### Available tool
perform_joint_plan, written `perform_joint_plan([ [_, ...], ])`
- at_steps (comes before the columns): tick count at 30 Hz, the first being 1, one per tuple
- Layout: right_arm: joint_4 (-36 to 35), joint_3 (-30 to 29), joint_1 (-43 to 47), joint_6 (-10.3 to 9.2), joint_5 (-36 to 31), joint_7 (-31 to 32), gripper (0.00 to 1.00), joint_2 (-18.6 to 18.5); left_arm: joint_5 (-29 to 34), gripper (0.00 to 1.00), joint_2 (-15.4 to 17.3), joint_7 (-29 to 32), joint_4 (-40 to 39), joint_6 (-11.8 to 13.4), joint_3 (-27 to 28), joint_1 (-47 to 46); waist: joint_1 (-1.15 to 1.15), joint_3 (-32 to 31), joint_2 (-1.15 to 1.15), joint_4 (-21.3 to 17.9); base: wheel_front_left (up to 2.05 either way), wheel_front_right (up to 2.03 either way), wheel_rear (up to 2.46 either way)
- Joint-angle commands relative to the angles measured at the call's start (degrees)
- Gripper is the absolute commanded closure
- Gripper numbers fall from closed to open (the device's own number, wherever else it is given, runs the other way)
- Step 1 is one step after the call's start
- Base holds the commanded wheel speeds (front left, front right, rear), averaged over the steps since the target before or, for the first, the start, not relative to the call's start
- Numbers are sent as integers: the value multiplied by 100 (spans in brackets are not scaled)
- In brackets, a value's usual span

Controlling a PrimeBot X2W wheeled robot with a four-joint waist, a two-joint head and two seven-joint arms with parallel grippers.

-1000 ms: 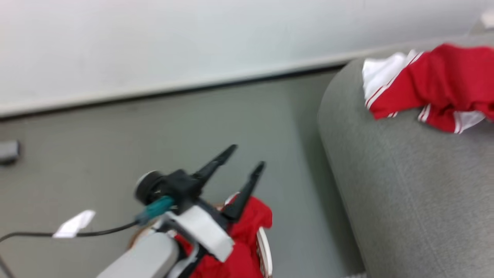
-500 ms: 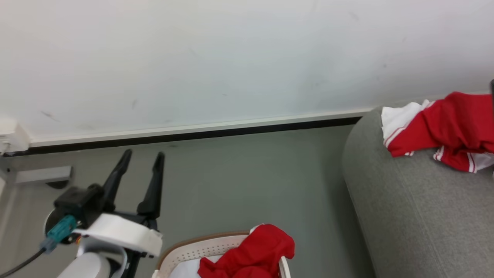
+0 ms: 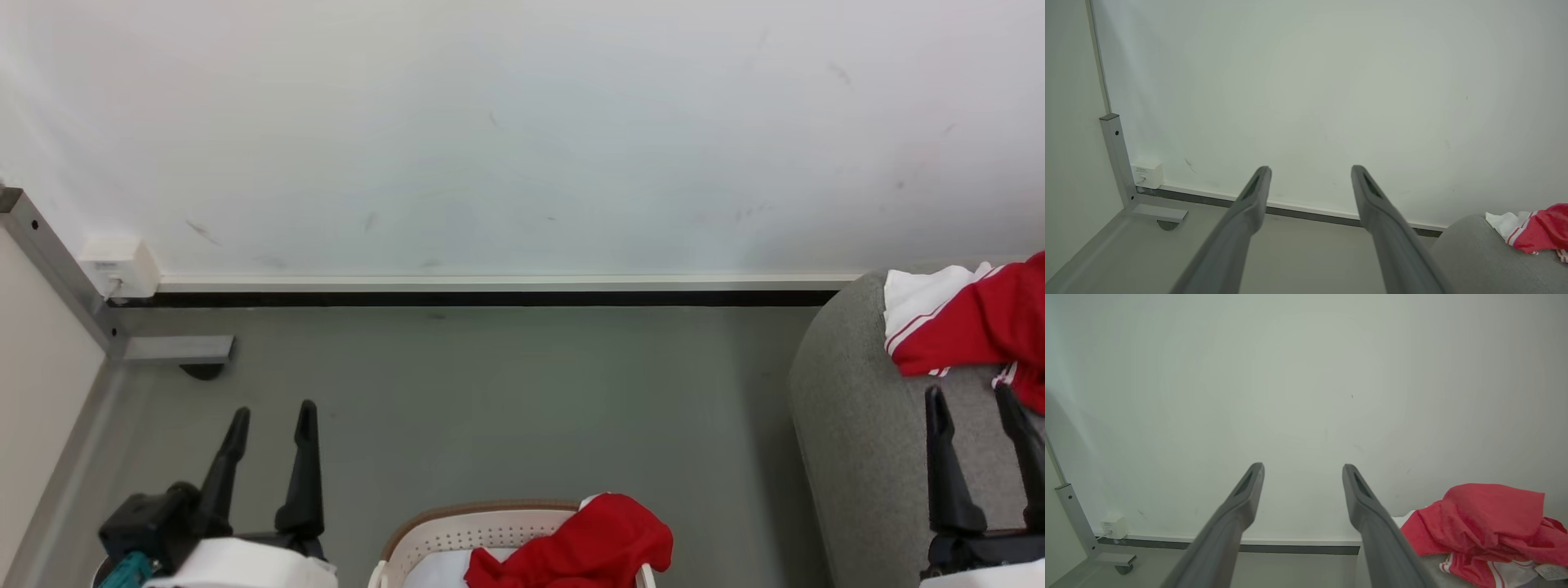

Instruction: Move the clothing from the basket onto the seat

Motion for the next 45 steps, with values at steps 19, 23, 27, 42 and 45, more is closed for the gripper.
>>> perform_joint_plan([
  [19, 201, 242, 252, -13, -567, -189, 0, 400, 1322, 0, -1098, -8, 347, -1211, 1153, 692, 1, -20, 0, -43, 0, 0, 0],
  [23, 237, 321, 168, -13, -555, -158, 0, 385, 1382, 0, -1203, -9, 440, -1330, 1261, 656, 1, 51, 0, -103, 0, 0, 0],
  [27, 250, 459, 4, -13, -538, -102, 0, 239, 1367, 0, -1329, -9, 489, -1491, 1276, 484, 1, 269, 0, -159, 0, 0, 0],
  [42, 303, 433, -699, -13, -511, -323, 0, 245, 1685, 0, -1279, 421, 1850, -2123, 541, -807, 1, 1431, 0, -752, 0, 0, 0],
  [45, 341, 440, -831, -13, -532, -391, 0, 292, 1752, 0, -1233, 501, 2284, -2262, 381, -1107, 1, 1713, 0, -920, 0, 0, 0],
])
